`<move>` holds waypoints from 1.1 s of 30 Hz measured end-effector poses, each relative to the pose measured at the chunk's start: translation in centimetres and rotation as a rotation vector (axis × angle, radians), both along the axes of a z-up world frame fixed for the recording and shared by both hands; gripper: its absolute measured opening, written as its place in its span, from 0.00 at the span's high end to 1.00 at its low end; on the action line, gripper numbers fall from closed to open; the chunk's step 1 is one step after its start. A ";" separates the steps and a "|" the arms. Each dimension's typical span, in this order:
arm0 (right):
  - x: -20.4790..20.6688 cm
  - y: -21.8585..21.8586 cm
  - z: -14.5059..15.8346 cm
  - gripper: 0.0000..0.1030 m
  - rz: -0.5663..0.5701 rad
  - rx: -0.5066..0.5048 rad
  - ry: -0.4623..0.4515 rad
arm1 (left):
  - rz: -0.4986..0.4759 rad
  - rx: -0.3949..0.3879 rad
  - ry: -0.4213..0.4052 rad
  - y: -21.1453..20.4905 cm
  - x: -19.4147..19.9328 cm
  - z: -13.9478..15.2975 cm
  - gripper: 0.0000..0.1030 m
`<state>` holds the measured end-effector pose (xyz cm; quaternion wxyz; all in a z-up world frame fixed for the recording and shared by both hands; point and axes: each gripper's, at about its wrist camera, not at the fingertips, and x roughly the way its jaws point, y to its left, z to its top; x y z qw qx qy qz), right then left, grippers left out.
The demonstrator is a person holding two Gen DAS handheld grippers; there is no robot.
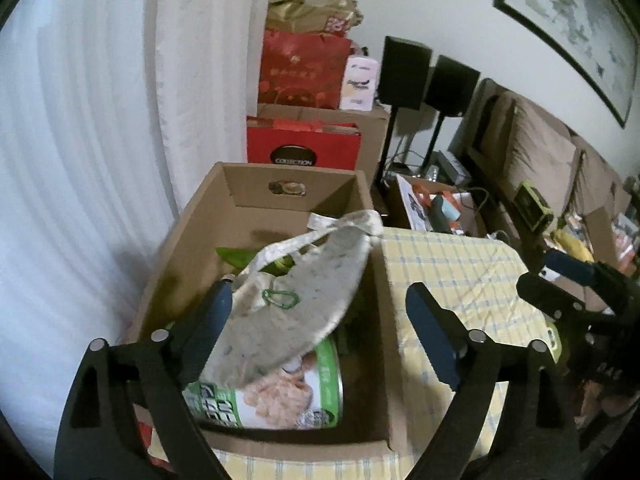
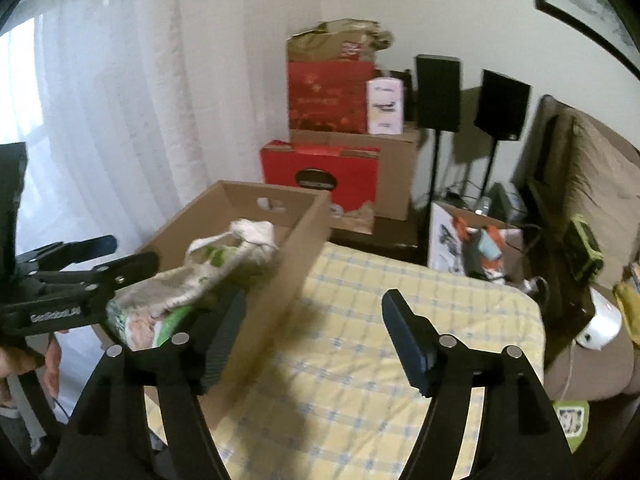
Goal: Organize objects
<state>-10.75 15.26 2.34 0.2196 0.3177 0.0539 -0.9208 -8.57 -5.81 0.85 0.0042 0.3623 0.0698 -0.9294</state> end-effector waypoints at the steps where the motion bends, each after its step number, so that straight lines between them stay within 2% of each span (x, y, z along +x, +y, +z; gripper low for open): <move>1: 0.4 0.5 0.0 0.23 -0.015 -0.001 0.003 | -0.006 -0.002 0.004 0.3 0.4 0.1 0.12; 3: 1.1 1.5 0.1 0.20 -0.031 -0.012 0.007 | -0.020 0.002 0.011 1.0 1.2 0.2 0.10; 7: 2.9 2.8 0.2 0.13 -0.065 -0.011 0.032 | -0.040 0.005 0.042 2.2 3.0 0.6 0.00; 10: 4.5 3.5 0.1 0.00 -0.082 -0.003 0.050 | -0.038 -0.013 0.038 3.1 4.2 0.7 0.00; 16: 6.6 4.3 -0.3 0.01 -0.116 -0.004 0.050 | -0.049 -0.021 0.041 4.1 6.5 0.4 0.00; 20: 8.0 5.4 -0.7 0.00 -0.140 -0.013 0.041 | -0.036 -0.048 0.010 4.4 7.7 -0.3 0.00; 33: 11.1 6.5 -1.5 0.00 -0.188 -0.004 0.045 | -0.040 -0.005 0.017 5.1 11.0 -0.9 0.00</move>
